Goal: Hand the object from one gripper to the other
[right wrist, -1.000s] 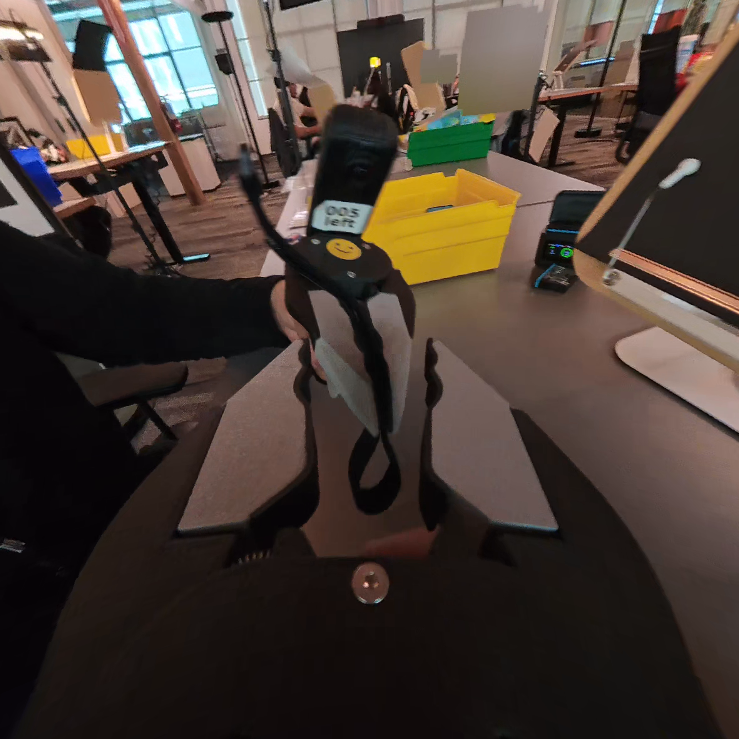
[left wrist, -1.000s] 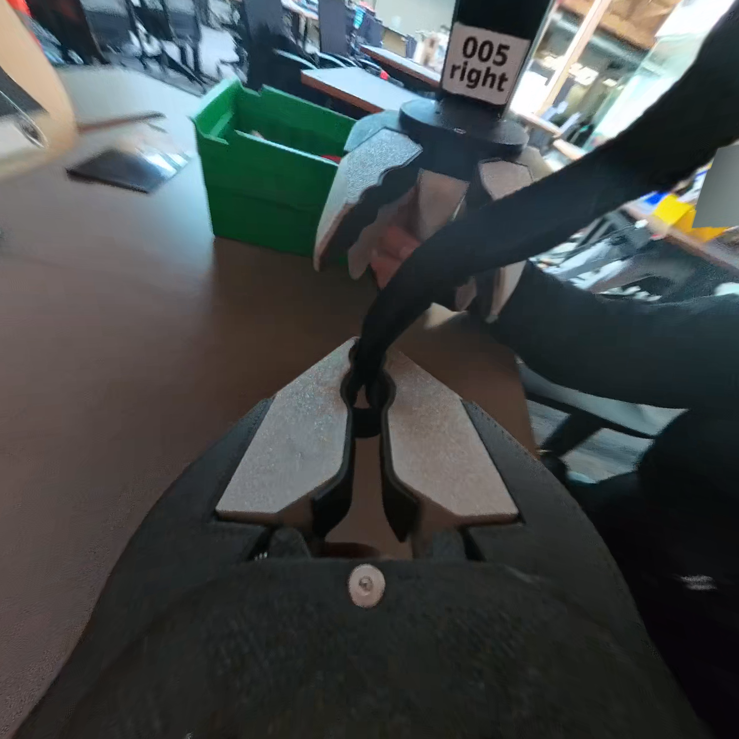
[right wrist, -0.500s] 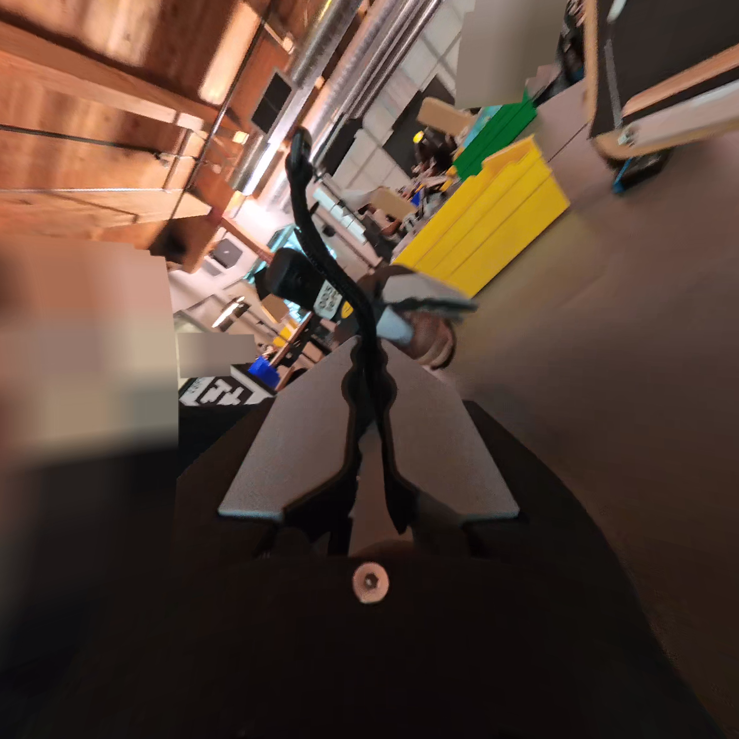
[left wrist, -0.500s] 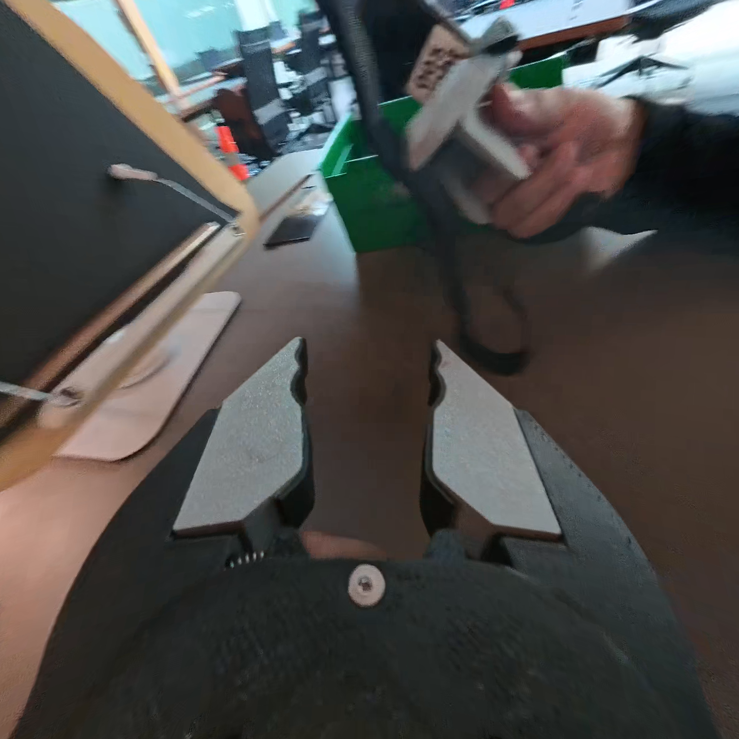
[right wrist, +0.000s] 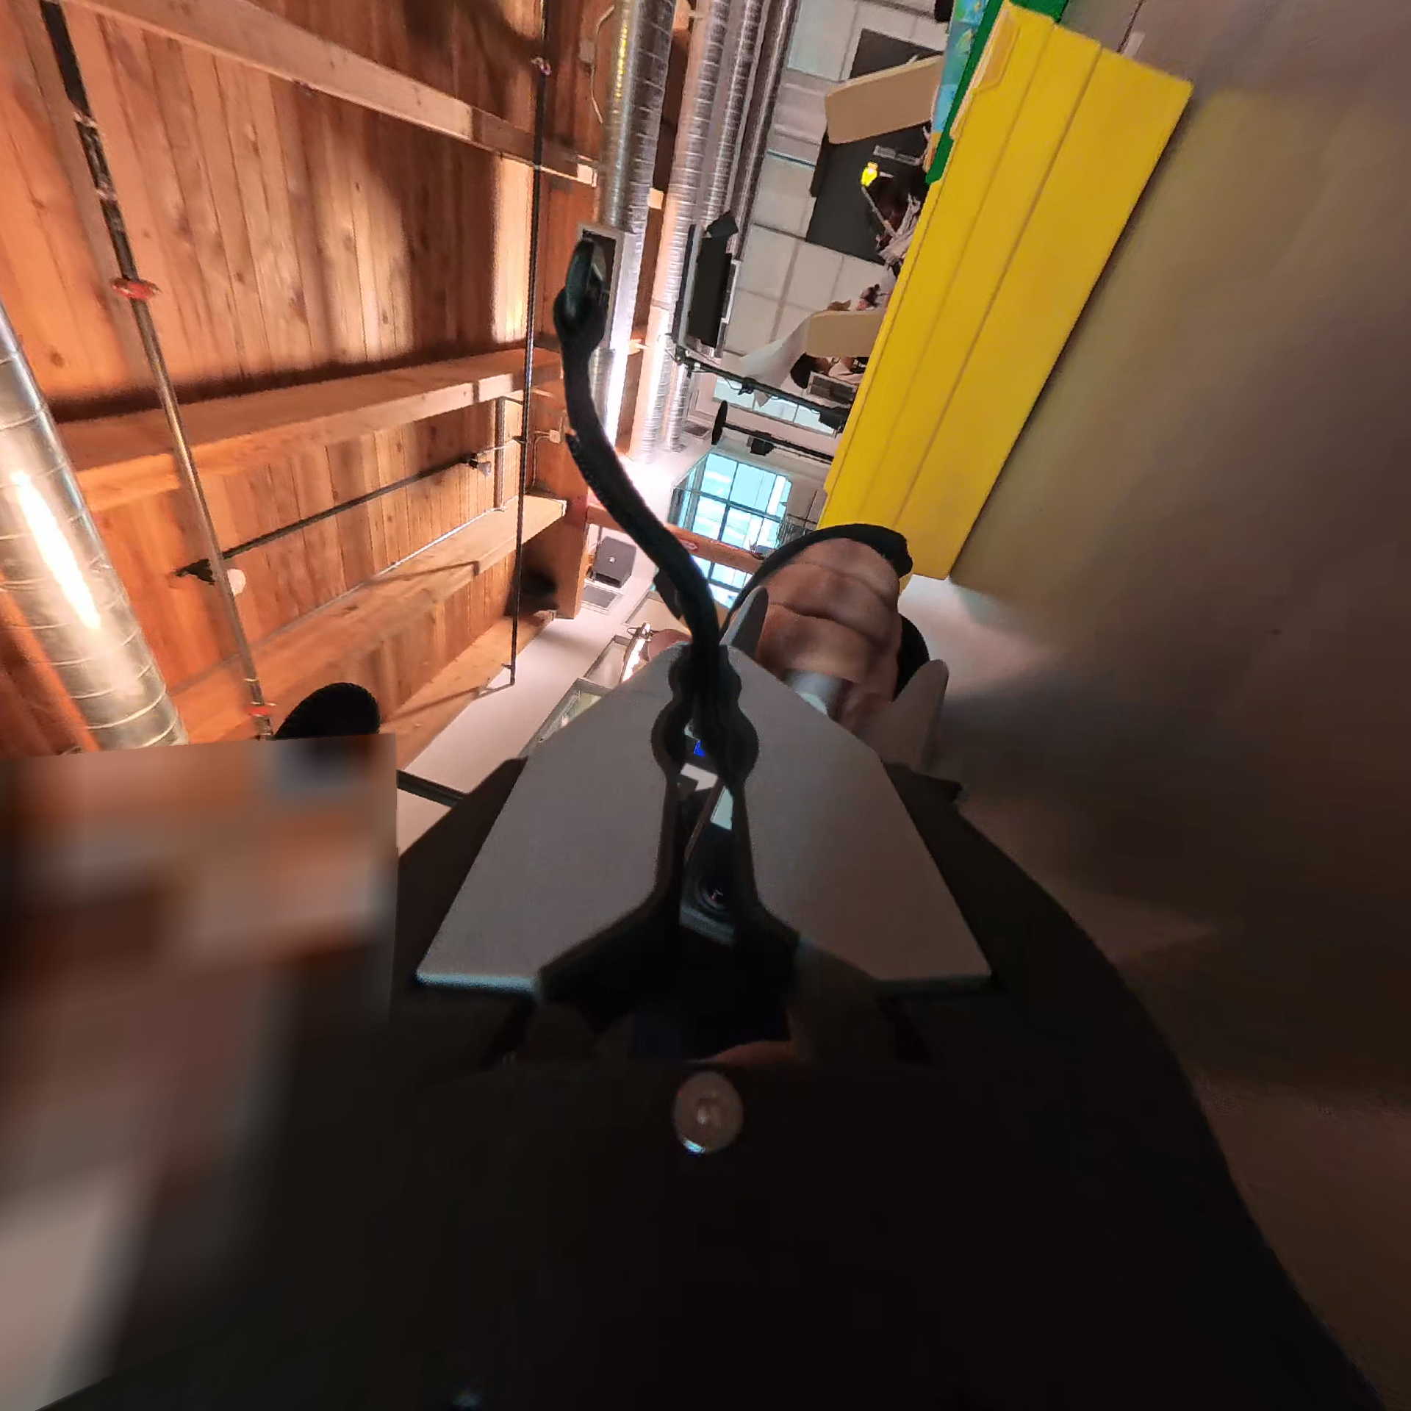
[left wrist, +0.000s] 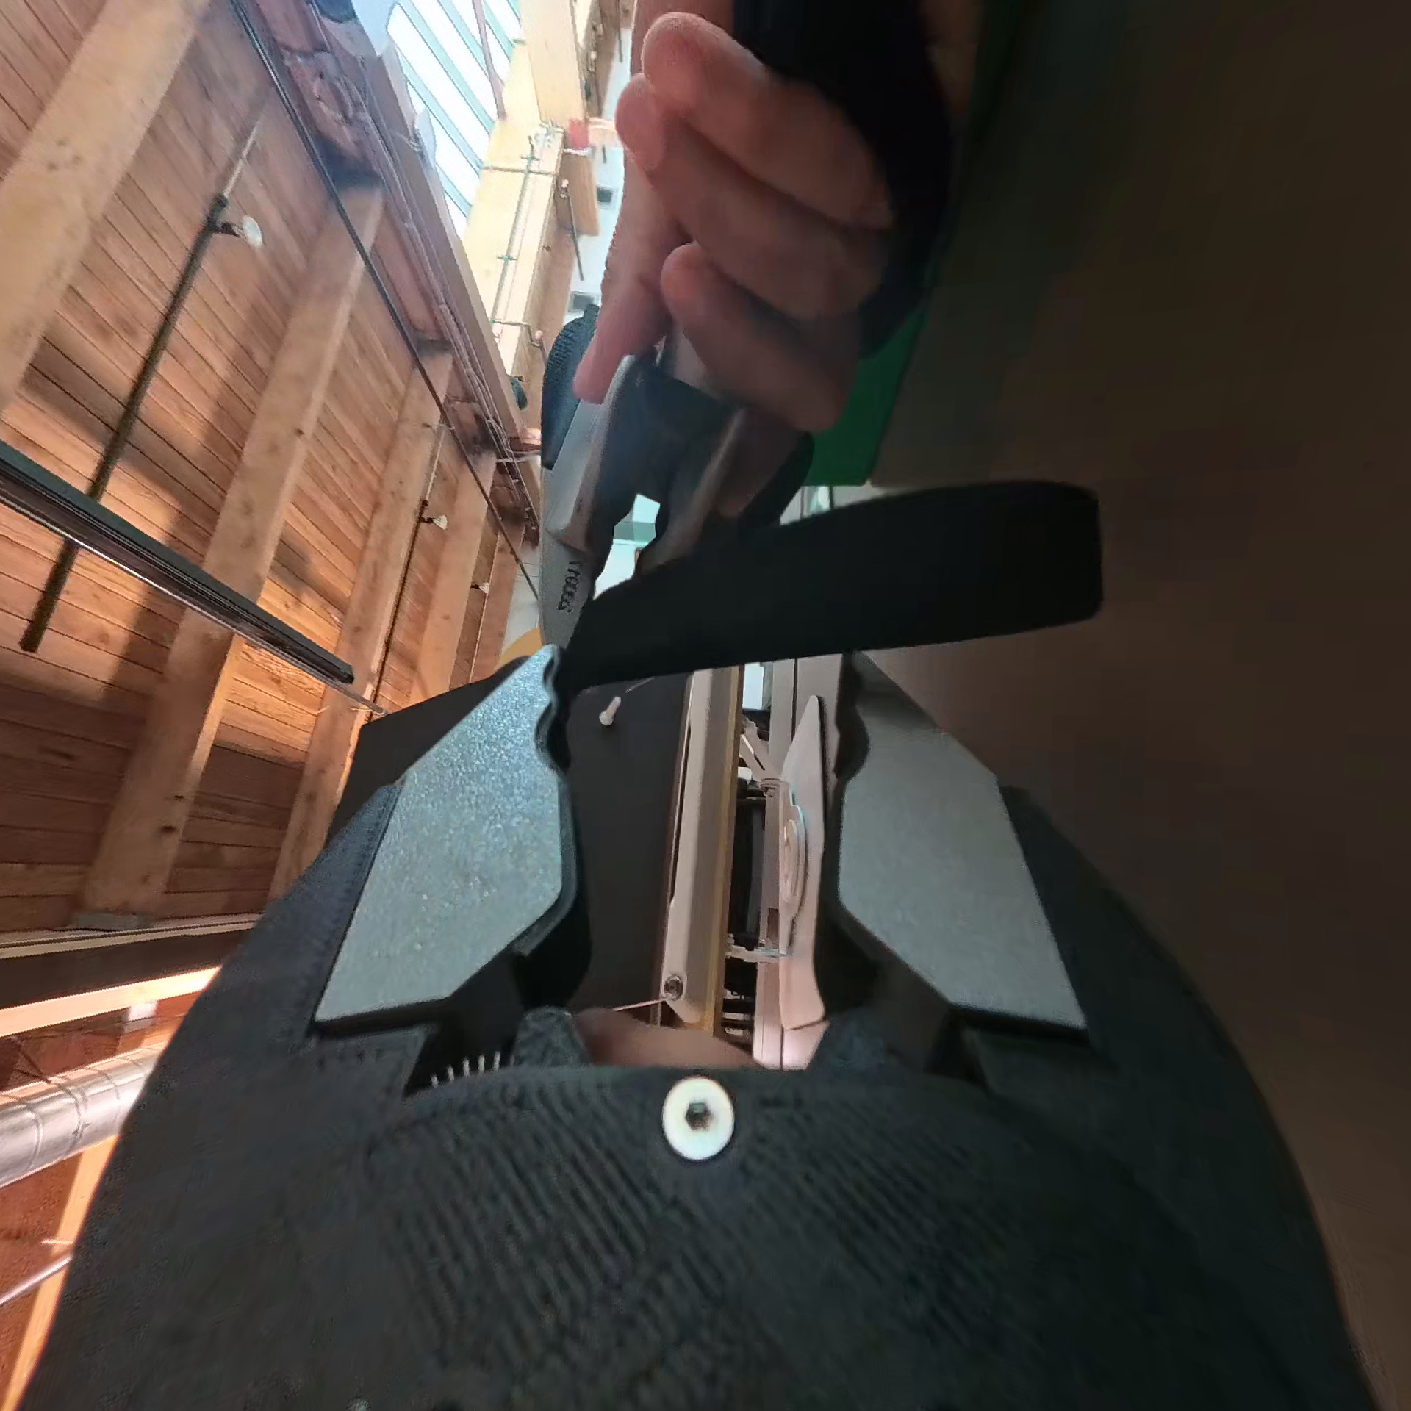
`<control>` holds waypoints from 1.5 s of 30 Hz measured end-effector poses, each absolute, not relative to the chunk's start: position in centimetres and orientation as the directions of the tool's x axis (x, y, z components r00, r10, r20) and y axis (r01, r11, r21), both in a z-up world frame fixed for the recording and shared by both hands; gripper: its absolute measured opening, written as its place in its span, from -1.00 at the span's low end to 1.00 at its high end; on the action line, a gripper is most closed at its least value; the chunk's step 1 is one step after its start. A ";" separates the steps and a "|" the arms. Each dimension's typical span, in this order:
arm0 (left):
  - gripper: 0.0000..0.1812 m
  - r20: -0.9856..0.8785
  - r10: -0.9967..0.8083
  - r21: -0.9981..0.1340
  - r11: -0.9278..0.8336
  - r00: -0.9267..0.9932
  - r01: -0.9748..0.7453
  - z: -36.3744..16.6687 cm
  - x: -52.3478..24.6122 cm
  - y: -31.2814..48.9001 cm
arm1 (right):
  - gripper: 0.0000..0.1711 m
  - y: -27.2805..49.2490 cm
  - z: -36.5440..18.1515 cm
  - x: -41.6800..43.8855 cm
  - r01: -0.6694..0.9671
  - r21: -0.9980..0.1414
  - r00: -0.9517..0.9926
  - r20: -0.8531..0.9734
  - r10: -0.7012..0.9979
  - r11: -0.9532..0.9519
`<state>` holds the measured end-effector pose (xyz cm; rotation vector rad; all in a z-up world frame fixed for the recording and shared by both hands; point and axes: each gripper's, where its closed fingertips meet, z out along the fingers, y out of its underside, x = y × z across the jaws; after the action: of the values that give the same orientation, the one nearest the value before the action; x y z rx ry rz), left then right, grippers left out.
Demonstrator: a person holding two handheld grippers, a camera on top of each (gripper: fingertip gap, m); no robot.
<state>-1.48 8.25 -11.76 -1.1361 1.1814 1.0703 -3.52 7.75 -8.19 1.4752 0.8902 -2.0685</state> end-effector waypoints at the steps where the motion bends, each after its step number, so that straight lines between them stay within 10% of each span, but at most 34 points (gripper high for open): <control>1: -0.26 -0.996 0.031 -0.082 0.128 0.087 -0.988 -11.6 -1.4 8.2 | -0.99 7.6 -8.1 -3.4 0.682 -0.245 -0.332 -0.943 0.008 -0.689; 7: -0.59 -0.991 0.126 0.051 0.140 -0.033 -0.989 -10.9 -0.5 7.7 | -0.99 6.5 -8.8 -3.7 0.711 -0.229 -0.308 -0.951 -0.002 -0.664; 13: -0.98 -0.906 -0.008 -0.412 0.246 0.423 -0.878 -8.4 -0.2 6.8 | -0.76 6.5 -10.0 -3.9 0.684 -0.370 -0.348 -0.923 0.165 -0.628; 19: -0.99 -0.256 -0.315 -0.957 0.219 0.914 -0.192 -4.7 -3.9 6.5 | -0.33 11.0 -11.0 -3.9 0.483 -0.783 -0.341 -0.581 0.739 -0.393; 25: -0.98 0.337 -0.592 -0.930 -0.090 0.732 0.356 -5.1 -4.6 6.1 | -0.20 6.9 -9.7 -3.7 0.327 -0.944 -0.504 -0.199 0.841 -0.028; 27: -0.98 0.391 -0.546 -0.913 -0.131 0.741 0.386 -6.0 -4.9 7.0 | -0.26 5.0 -9.9 -3.6 0.297 -0.954 -0.550 -0.128 0.825 0.050; 31: -0.85 0.505 -0.530 -0.861 -0.251 0.682 0.442 -7.5 -4.8 7.6 | -1.00 4.6 -11.5 -3.9 0.367 -0.927 -0.549 -0.155 0.821 0.071; 35: -0.26 0.358 -0.375 -0.927 -0.250 0.855 0.278 -9.4 -7.8 8.4 | -1.00 5.8 -11.5 -3.0 0.546 -0.816 -0.500 -0.501 0.706 -0.191; 38: -0.16 -0.120 -0.221 -0.965 -0.205 0.968 -0.167 -10.6 -9.9 8.5 | -1.00 7.5 -11.1 -2.7 0.630 -0.654 -0.408 -0.737 0.539 -0.418; 45: -0.16 -0.757 -0.187 -0.618 -0.108 0.626 -0.779 -12.9 -5.5 9.3 | -0.87 5.1 -11.1 -1.8 0.748 -0.503 -0.389 -0.861 0.328 -0.433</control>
<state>-5.51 9.33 -12.88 -1.6367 0.8119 0.6083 -1.76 5.09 -11.08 1.5132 1.4524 -1.8875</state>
